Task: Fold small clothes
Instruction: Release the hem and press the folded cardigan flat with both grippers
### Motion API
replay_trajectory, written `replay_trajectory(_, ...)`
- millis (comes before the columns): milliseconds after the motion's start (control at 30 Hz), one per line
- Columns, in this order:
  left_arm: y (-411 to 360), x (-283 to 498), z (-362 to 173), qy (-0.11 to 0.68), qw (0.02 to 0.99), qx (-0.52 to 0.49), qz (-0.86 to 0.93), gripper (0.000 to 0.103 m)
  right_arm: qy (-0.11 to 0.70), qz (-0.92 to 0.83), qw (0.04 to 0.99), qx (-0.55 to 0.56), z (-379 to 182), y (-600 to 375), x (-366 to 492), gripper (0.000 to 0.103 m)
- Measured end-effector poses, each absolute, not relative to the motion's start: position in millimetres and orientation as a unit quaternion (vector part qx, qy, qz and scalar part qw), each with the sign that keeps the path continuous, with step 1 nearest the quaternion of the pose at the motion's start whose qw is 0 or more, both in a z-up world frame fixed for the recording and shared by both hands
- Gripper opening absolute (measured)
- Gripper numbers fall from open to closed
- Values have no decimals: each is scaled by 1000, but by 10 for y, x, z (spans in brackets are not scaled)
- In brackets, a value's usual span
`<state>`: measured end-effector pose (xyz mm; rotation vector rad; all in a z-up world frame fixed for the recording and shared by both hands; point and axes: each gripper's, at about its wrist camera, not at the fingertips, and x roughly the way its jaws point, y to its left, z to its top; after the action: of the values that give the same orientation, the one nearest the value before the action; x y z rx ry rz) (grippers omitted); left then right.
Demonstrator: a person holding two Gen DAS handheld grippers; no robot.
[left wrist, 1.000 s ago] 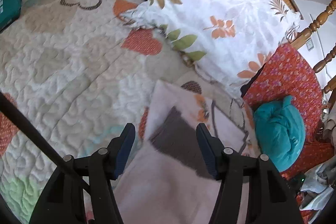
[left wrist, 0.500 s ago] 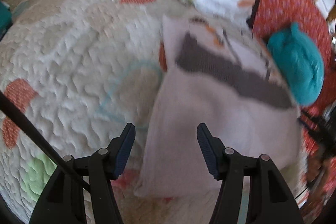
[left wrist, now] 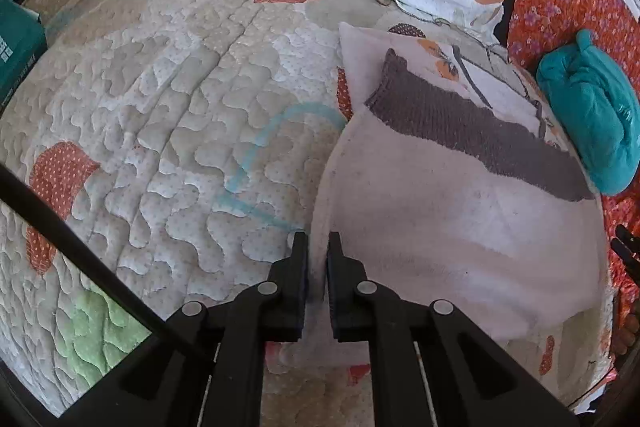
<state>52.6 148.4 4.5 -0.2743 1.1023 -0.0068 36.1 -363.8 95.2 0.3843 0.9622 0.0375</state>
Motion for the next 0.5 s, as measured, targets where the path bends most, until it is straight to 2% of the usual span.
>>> replay_trajectory(200, 1442, 531, 40, 521, 846, -113, -5, 12, 518, 86, 833, 176, 758, -3473, 141, 57)
replay_trajectory(400, 1426, 557, 27, 525, 844, -113, -3, 13, 550, 103, 826, 66, 518, -3212, -189, 57)
replay_trajectory(433, 1415, 560, 27, 525, 844, -110, -2, 13, 550, 102, 827, 58, 501, -3206, -211, 41)
replay_trajectory(467, 1402, 564, 28, 525, 845, -106, 0, 13, 554, 109, 824, 56, 501, -3203, -225, 12)
replay_trajectory(500, 1392, 570, 29, 525, 845, -104, 1, 13, 556, 118, 821, 59, 521, -3214, -239, 12)
